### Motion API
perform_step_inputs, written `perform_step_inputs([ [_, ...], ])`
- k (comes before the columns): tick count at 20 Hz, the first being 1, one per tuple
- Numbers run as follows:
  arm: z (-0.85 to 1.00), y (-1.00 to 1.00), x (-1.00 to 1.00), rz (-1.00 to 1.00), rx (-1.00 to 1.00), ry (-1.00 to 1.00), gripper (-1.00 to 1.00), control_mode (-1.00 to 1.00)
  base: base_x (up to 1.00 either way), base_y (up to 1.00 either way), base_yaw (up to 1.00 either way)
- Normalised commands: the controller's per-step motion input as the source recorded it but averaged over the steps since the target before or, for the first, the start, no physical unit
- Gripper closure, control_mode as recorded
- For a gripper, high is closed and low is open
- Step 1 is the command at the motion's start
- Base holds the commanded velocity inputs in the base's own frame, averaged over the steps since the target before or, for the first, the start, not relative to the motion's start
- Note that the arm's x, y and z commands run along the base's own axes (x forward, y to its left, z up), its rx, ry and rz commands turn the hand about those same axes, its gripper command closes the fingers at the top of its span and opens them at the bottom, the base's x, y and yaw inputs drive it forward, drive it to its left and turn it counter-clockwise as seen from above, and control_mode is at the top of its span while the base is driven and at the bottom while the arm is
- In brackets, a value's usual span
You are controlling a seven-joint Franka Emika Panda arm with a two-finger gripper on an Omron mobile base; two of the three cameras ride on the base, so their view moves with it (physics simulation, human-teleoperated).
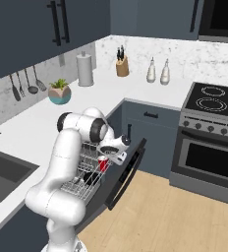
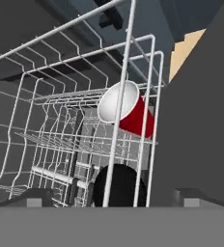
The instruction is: Pick up the cup and bowl from the counter, place them in the dishwasher, and close the dishwasher door.
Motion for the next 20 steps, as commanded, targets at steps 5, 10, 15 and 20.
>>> perform_step_inputs([
  [5,0.94,-0.3,-0.66,-0.12,0.03,-0.23,-1.0,-1.0,0.0,0.0,0.0],
  [10,0.93,-0.58,-0.47,-0.1,0.06,-0.01,-1.0,-1.0,0.0,0.0,0.0],
  [15,0.95,-0.79,-0.28,-0.08,0.11,0.0,-1.0,-1.0,0.0,0.0,0.0],
  [20,0.45,-0.89,-0.28,-0.07,0.25,0.0,-1.0,-1.0,0.0,0.0,0.0],
])
